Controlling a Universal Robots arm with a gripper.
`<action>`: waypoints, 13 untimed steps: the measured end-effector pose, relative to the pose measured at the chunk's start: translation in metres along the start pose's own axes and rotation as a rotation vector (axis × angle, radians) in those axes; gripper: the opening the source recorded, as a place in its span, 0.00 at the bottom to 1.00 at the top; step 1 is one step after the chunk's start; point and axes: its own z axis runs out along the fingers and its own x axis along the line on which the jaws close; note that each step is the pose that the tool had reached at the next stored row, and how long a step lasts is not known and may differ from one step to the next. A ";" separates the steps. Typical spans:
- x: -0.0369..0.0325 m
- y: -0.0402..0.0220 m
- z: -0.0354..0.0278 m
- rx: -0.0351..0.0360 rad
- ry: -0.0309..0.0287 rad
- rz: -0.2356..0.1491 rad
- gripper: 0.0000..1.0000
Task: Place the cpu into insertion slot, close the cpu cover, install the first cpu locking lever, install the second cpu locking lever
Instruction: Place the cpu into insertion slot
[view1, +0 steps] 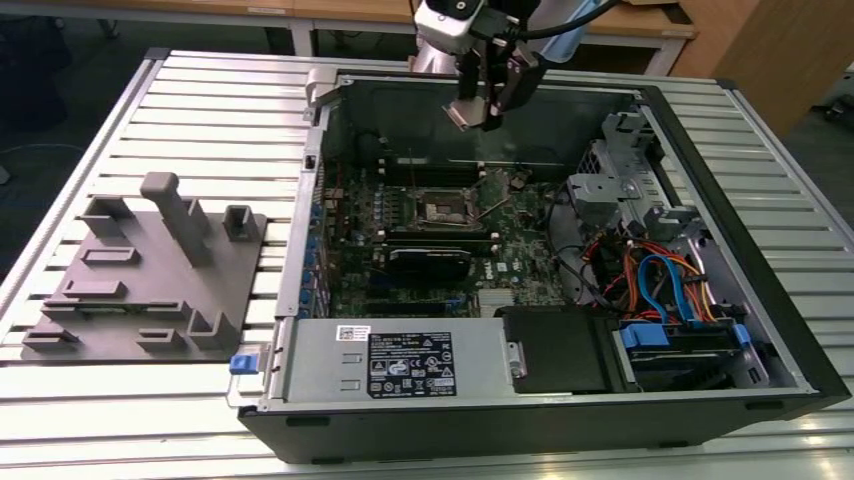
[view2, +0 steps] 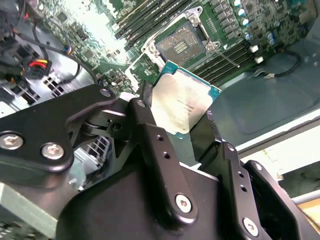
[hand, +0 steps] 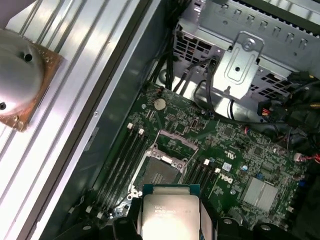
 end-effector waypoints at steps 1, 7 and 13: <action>0.0000 0.0000 0.0002 -0.0003 -0.0008 0.011 0.54; 0.0000 -0.0001 0.0003 -0.0006 -0.0015 0.020 0.54; 0.0000 -0.0001 0.0003 -0.0006 -0.0016 0.020 0.54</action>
